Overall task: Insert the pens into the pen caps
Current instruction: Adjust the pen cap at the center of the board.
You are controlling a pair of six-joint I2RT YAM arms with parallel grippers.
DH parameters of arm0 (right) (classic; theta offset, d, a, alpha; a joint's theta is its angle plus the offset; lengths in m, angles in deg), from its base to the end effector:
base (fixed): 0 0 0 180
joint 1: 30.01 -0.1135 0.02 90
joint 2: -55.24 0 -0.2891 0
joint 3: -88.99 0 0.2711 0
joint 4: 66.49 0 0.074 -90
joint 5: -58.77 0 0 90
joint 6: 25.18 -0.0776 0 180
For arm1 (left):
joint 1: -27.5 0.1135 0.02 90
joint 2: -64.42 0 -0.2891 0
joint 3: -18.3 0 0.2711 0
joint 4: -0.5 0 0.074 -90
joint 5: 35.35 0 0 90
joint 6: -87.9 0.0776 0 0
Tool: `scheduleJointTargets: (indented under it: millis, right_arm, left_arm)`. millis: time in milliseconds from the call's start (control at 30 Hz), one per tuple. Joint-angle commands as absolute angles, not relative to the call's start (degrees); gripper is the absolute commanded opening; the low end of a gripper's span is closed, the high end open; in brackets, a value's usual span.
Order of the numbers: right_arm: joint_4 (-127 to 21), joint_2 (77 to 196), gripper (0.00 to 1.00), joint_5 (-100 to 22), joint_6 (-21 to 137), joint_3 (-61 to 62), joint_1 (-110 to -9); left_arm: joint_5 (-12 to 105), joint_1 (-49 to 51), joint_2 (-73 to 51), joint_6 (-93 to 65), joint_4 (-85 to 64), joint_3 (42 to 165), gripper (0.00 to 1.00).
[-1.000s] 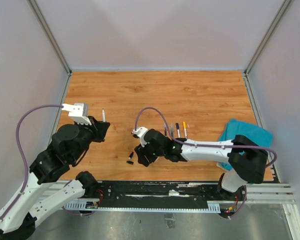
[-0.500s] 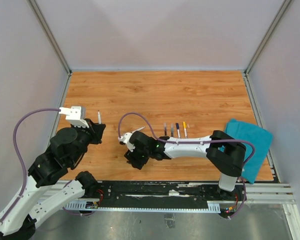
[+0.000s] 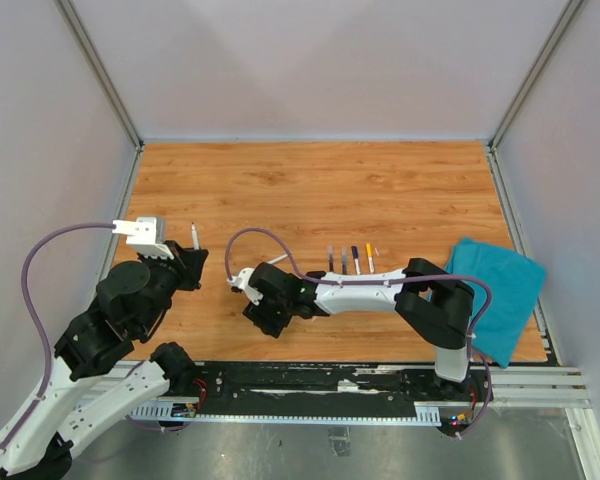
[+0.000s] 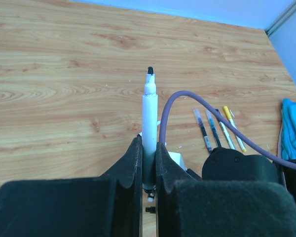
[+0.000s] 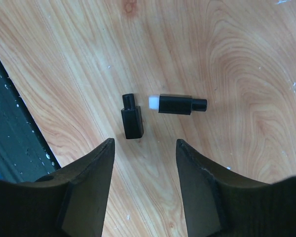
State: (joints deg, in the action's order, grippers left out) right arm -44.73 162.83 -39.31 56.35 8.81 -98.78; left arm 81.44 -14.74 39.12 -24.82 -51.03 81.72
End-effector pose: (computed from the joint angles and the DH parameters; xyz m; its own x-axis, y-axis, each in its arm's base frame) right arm 0.1516 0.4203 0.1502 -0.4118 -0.6574 -0.6310 -0.9054 0.3738 0.2015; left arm 0.1059 -0.0489 0.3712 -0.2648 -0.2253 -0.9376 0.1878 0.9417 -0.2793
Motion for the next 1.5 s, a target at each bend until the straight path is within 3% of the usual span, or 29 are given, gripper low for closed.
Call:
scheduleJointTargets:
  millis: [0, 700, 1100, 1467]
  right_arm:
    - [-42.54, 164.39, 0.53, -38.30, 58.54, 5.88, -100.90]
    - [-41.23, 168.46, 0.45, -38.22, 60.23, 2.32, -102.45]
    - [-41.44, 166.29, 0.16, -37.73, 61.14, 3.84, -103.14]
    - [-41.91, 153.89, 0.06, -37.46, 69.99, 16.18, -103.62]
  left_arm:
    - [82.68, -14.95, 40.02, -24.10, -48.59, 81.01, 0.00]
    - [82.98, -14.95, 41.97, -24.06, -48.02, 80.31, 0.00]
    - [83.05, -14.97, 42.09, -23.94, -47.89, 80.21, 0.00]
    - [83.25, -14.95, 42.19, -24.01, -47.88, 80.13, 0.01]
